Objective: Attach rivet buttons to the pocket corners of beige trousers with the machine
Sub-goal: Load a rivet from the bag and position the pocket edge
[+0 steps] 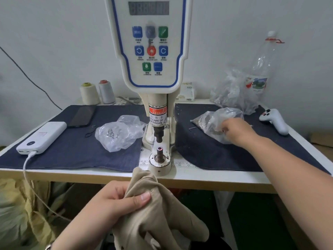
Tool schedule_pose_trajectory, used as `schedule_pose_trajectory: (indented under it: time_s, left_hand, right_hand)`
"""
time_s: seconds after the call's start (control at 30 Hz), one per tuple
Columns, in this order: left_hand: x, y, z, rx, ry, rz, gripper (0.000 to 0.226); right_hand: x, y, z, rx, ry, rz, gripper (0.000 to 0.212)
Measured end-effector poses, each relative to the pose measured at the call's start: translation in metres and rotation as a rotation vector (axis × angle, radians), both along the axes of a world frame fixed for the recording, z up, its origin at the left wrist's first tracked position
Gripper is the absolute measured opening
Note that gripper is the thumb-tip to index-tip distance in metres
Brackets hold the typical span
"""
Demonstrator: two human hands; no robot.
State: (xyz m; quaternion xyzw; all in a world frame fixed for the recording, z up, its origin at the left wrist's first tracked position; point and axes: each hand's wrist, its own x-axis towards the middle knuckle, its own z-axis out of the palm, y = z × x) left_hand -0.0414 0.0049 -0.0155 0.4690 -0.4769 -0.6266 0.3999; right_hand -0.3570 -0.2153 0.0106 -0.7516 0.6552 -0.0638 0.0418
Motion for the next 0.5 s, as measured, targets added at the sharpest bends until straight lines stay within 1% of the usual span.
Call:
schedule_pose_trajectory:
  time_s: [0.1, 0.13, 0.2, 0.23, 0.27, 0.4, 0.5]
  left_hand:
    - [0.001, 0.002, 0.001, 0.02, 0.04, 0.04, 0.061]
    - [0.001, 0.002, 0.002, 0.021, 0.038, 0.04, 0.065]
    - [0.0, 0.003, 0.004, 0.024, 0.033, 0.035, 0.072]
    - [-0.001, 0.004, 0.004, 0.025, 0.034, 0.03, 0.073]
    - [-0.002, 0.004, 0.005, 0.025, 0.033, 0.023, 0.071]
    - [-0.002, 0.006, 0.001, 0.031, 0.033, 0.01, 0.065]
    - [-0.002, 0.006, 0.0, 0.029, 0.021, -0.013, 0.057]
  right_hand:
    - [0.005, -0.011, 0.001, 0.009, 0.022, 0.007, 0.026]
    - [0.01, -0.015, 0.003, 0.045, 0.025, -0.024, 0.027]
    - [0.023, -0.02, 0.013, 0.209, 0.034, -0.154, 0.037]
    - [0.029, -0.021, 0.018, 0.283, 0.044, -0.198, 0.045]
    - [0.033, -0.021, 0.02, 0.316, 0.058, -0.21, 0.05]
    - [0.032, -0.022, 0.019, 0.283, 0.106, -0.169, 0.046]
    - [0.027, -0.022, 0.016, 0.258, 0.042, -0.207, 0.046]
